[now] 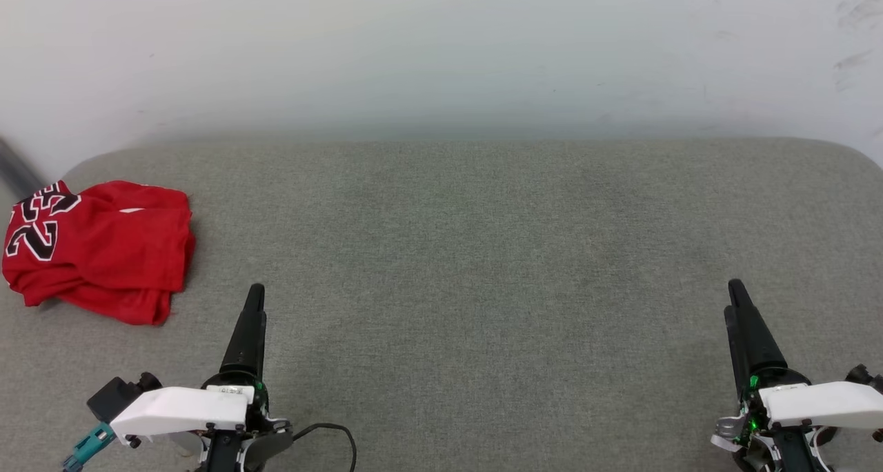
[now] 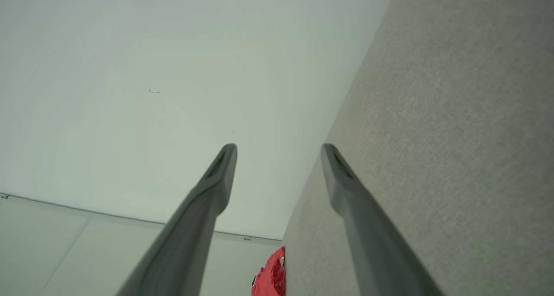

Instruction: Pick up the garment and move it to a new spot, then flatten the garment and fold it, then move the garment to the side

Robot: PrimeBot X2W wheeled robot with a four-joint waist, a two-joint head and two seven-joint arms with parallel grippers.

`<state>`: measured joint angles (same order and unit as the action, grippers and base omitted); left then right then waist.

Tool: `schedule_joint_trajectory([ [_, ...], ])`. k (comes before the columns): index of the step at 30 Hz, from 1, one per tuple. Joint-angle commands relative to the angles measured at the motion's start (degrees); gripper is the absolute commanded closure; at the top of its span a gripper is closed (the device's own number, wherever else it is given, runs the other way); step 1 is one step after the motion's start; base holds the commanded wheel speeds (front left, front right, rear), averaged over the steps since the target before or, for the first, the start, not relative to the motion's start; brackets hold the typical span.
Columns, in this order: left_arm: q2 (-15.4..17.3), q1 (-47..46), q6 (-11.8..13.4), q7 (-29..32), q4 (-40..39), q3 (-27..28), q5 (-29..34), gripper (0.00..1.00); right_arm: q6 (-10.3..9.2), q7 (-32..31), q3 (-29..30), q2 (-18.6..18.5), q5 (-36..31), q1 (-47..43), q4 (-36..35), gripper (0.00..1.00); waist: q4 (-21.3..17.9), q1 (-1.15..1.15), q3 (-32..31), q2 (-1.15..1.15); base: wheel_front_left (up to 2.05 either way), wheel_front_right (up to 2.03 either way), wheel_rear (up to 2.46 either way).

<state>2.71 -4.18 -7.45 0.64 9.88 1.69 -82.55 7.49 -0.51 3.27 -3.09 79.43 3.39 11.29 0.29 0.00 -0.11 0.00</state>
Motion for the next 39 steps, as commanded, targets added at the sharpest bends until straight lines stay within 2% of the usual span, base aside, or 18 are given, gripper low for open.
schedule_joint_trajectory([
  [1, 0.3, -1.5, 0.0, -0.7, -1.4, -0.6, 2.5, 0.0, 0.0, 0.6, -0.1, -0.3, -2.5, 0.3, -1.5, 0.0, 0.0, 0.0, 0.0, 0.0, 0.0, 0.0, 0.0],
  [21, 1.4, -1.6, 0.0, -5.0, -1.9, -3.0, 26.4, 0.0, 0.0, 3.8, -1.2, -0.5, -32.0, -0.7, -4.2, 0.0, 0.3, 0.0, -0.4, 0.0, 0.0, 0.0, 0.0],
  [39, 2.2, -1.7, 0.0, -8.0, -0.2, -4.4, 44.0, 0.0, 0.0, 3.5, -0.9, 0.1, -49.1, -1.0, -5.3, 0.0, 0.6, 0.0, -0.6, 0.0, 0.0, 0.0, 0.0],
])
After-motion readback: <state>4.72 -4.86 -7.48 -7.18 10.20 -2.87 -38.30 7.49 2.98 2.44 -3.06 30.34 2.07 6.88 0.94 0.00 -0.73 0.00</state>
